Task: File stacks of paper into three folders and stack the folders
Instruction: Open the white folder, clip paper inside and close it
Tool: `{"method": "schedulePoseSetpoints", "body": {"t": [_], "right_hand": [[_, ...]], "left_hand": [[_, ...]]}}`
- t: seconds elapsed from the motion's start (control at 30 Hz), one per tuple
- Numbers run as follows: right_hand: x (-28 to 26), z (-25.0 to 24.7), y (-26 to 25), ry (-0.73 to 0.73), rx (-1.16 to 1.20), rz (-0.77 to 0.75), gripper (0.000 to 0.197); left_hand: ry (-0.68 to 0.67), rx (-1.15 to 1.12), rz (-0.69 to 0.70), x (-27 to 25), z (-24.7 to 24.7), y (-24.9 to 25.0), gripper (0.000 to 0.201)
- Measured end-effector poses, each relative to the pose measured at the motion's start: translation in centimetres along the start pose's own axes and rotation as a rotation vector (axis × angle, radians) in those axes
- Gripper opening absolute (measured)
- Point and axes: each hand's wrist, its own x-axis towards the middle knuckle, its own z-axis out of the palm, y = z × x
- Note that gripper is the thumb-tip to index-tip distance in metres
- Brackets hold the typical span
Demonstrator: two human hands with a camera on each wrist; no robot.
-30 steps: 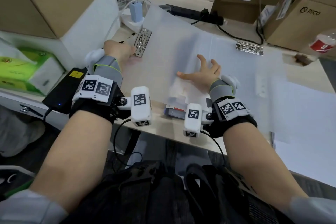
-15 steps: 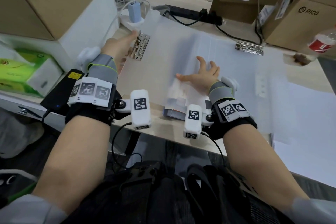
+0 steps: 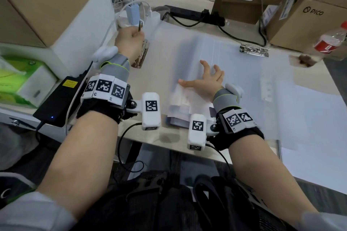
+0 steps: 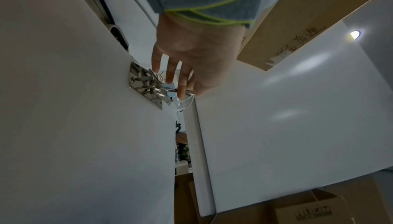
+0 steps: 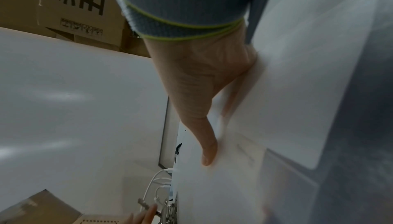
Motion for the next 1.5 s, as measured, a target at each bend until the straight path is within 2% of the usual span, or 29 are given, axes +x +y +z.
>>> {"method": "schedulePoseSetpoints", "body": {"t": [0.27,0.4,0.57,0.67,0.77,0.87,0.97,1.07,1.17,1.3,1.4,1.5], "right_hand": [[-0.3,0.1,0.0,0.010,0.020,0.004,0.100],[-0.6,-0.7,-0.4,-0.011,-0.009,0.006,0.095],[0.0,-4.5,-0.9,-0.033,-0.094,0.010,0.065],[0.5,-6.9,-0.1,-0.016,-0.014,-0.018,0.056],[1.1,-8.7,0.9,0.057,0.096,-0.003,0.052],[2.4,-10.3,2.4,0.174,0.063,0.000,0.055],[3.4,-10.8,3.9,0.180,-0.131,0.013,0.065],[4.4,-10.9,5.4,0.120,-0.299,0.018,0.076],[5.2,-11.0,6.7,0.086,-0.315,-0.004,0.083],[5.8,-10.9,7.9,0.145,-0.305,-0.037,0.079],[6.3,-10.8,8.9,0.180,-0.371,-0.018,0.078],[6.1,-10.4,9.2,0.198,-0.363,-0.056,0.073]], "left_hand": [[-0.136,0.469,-0.113,0.3,1.1,-0.2,0.041],[-0.148,0.579,-0.042,0.3,1.1,0.6,0.048],[-0.163,0.698,0.106,-0.9,2.2,3.9,0.054],[-0.267,0.639,0.183,-2.1,4.1,6.2,0.051],[-0.438,0.480,0.196,-2.3,6.9,7.0,0.021],[-0.560,0.365,0.205,-2.1,10.4,7.6,0.013],[-0.568,0.292,0.195,-1.8,13.6,7.7,0.032],[-0.562,0.277,0.172,-1.3,17.2,7.7,0.032],[-0.525,0.248,0.158,-0.6,20.0,7.7,0.029],[-0.493,0.282,0.175,0.6,23.0,7.9,0.032],[-0.500,0.322,0.248,1.6,25.3,8.6,0.031],[-0.510,0.300,0.302,2.5,26.0,9.0,0.021]]}}
